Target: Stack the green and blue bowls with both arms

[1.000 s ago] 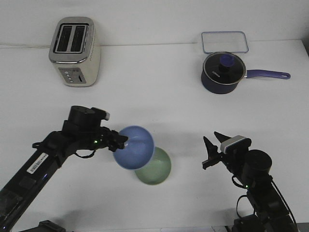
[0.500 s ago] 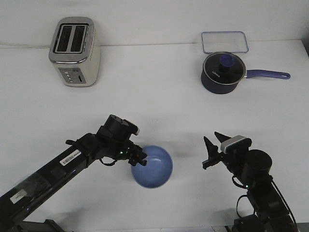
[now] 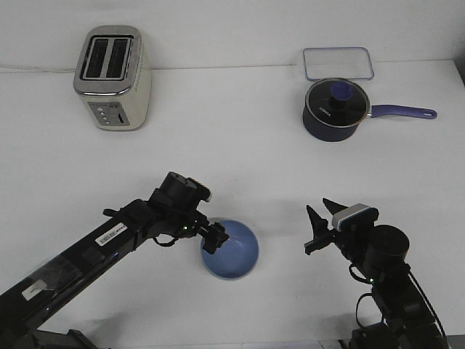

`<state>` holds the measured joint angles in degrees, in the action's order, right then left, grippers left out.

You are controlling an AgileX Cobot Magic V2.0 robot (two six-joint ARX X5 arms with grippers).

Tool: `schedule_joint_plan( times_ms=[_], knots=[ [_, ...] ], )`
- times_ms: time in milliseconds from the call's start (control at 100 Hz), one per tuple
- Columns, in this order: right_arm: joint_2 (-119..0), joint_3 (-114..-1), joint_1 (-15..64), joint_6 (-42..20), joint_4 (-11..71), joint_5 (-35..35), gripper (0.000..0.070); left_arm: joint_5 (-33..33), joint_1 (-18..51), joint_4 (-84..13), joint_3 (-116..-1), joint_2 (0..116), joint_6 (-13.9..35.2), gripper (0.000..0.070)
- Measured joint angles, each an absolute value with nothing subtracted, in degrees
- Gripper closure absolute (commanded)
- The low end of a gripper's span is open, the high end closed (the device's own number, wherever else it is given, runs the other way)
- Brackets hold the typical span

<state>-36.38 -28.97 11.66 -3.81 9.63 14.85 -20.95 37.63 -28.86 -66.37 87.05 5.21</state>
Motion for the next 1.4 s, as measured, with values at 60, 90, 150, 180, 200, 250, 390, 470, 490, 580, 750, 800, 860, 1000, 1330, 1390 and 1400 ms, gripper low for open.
schedule_joint_plan(
  times_ms=[60, 90, 150, 180, 200, 250, 390, 470, 490, 580, 750, 800, 860, 1000, 1330, 1390, 1400],
  knots=[
    [-36.38, -28.97, 11.66, -3.81, 9.63, 14.85, 0.0405, -20.95, 36.62, -28.71, -66.37, 85.62, 5.04, 0.0178],
    [-36.38, -28.97, 11.66, -3.81, 9.63, 14.83, 0.0405, -20.91, 35.86, -28.25, -66.37, 84.38, 4.99, 0.0178],
    [-36.38, -28.97, 11.66, -3.81, 9.63, 14.85, 0.0405, -19.68, 34.11, -26.48, -66.76, 80.97, 4.99, 0.0178],
    [-36.38, -28.97, 11.66, -3.81, 9.63, 14.83, 0.0405, -18.59, 33.21, -25.15, -67.09, 79.02, 4.95, 0.0179],
    [-36.38, -28.97, 11.66, -3.81, 9.63, 14.83, 0.0405, -17.65, 32.53, -23.88, -67.24, 77.60, 4.89, 0.0179],
    [-36.38, -28.97, 11.66, -3.81, 9.63, 14.83, 0.0405, -14.35, 30.83, -20.88, -67.57, 73.73, 4.23, 0.0184],
    [-36.38, -28.97, 11.66, -3.86, 9.63, 14.79, 0.0409, -3.49, 24.97, -15.22, -68.12, 64.18, 0.38, 0.0257],
    [-36.05, -28.97, 11.66, -3.95, 9.65, 14.06, 0.0497, -1.39, 20.88, -14.92, -68.18, 60.62, -1.96, 0.0543],
    [-35.83, -28.97, 11.66, -4.03, 9.65, 13.45, 0.0538, -1.34, 19.84, -15.09, -68.18, 59.96, -2.35, 0.0619],
    [-33.91, -28.97, 11.66, -4.51, 9.65, 10.96, 0.0700, -1.34, 14.72, -14.87, -66.08, 57.01, -3.88, 0.0688],
    [-27.16, -28.84, 11.66, -4.67, 10.46, 6.15, 0.0700, -2.66, 5.78, -7.40, -51.31, 47.70, -5.48, 0.0688],
    [-24.47, -28.45, 11.66, -4.69, 10.11, 5.74, 0.0700, -4.45, 3.68, -2.83, -45.19, 43.72, -5.50, 0.0688],
    [-20.95, -27.44, 11.66, -4.69, 9.72, 4.56, 0.0700, -6.48, 1.52, 3.18, -37.65, 38.44, -5.15, 0.0688],
    [-12.56, -24.47, 11.66, -4.71, 10.63, 0.34, 0.0700, -7.60, -0.93, 12.80, -23.05, 26.81, -1.91, 0.0688],
    [-7.84, -23.94, 11.66, -5.89, 11.29, -6.07, 0.0700, -2.57, -1.50, 15.94, -17.93, 20.91, -0.05, 0.0686],
    [-7.81, -23.94, 11.66, -6.02, 11.22, -6.07, 0.0700, -2.57, -1.48, 15.90, -18.09, 20.86, 0.03, 0.0685],
    [-7.81, -23.94, 11.66, -6.04, 11.22, -6.07, 0.0700, -2.57, -1.48, 15.90, -18.11, 20.86, 0.05, 0.0685]
  ],
)
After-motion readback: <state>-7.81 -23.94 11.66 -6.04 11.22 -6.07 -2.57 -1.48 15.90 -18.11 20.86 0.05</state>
